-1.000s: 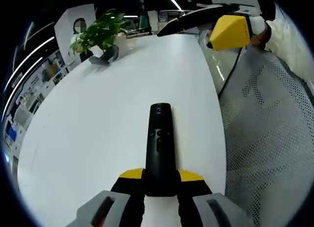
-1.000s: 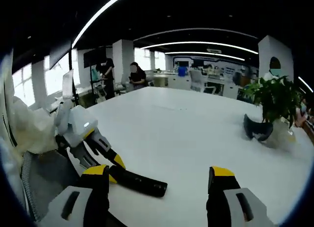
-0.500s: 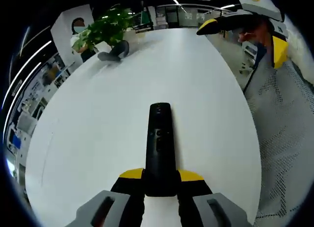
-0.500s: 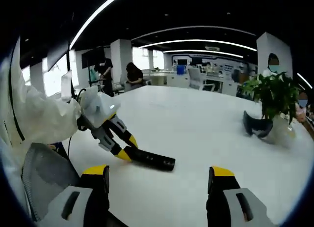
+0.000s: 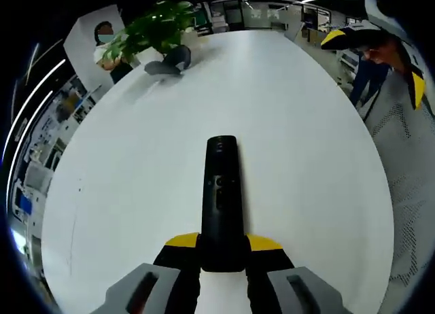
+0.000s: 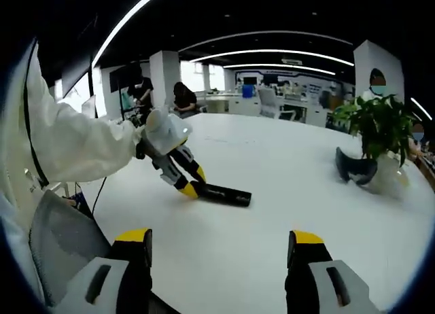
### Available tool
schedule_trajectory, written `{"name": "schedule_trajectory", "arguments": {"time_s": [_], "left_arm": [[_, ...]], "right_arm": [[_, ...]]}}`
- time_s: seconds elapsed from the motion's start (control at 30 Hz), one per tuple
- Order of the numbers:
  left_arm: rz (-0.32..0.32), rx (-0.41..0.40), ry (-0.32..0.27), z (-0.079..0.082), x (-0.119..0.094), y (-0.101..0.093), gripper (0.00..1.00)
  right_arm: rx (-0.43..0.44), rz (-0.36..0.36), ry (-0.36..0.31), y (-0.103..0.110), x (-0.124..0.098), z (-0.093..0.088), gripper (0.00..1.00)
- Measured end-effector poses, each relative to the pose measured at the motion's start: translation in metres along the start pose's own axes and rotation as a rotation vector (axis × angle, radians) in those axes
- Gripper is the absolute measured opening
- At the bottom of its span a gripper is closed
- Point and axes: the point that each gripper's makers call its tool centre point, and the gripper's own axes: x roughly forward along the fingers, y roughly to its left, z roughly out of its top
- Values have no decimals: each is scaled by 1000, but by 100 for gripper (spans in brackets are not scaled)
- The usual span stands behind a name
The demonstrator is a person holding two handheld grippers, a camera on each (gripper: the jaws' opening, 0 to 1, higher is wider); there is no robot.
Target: Press the specified remote control buttons in sequence, fully releasing each button before pressing the next.
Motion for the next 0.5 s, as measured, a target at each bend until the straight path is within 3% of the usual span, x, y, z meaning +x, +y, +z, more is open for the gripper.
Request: {"name": "schedule_trajectory", "arguments": {"time_s": [0.5], "left_arm": [[-9,66,62,-2,9,38,24]], "right_arm": [[3,-2,32,-2,2,-6,79]]}}
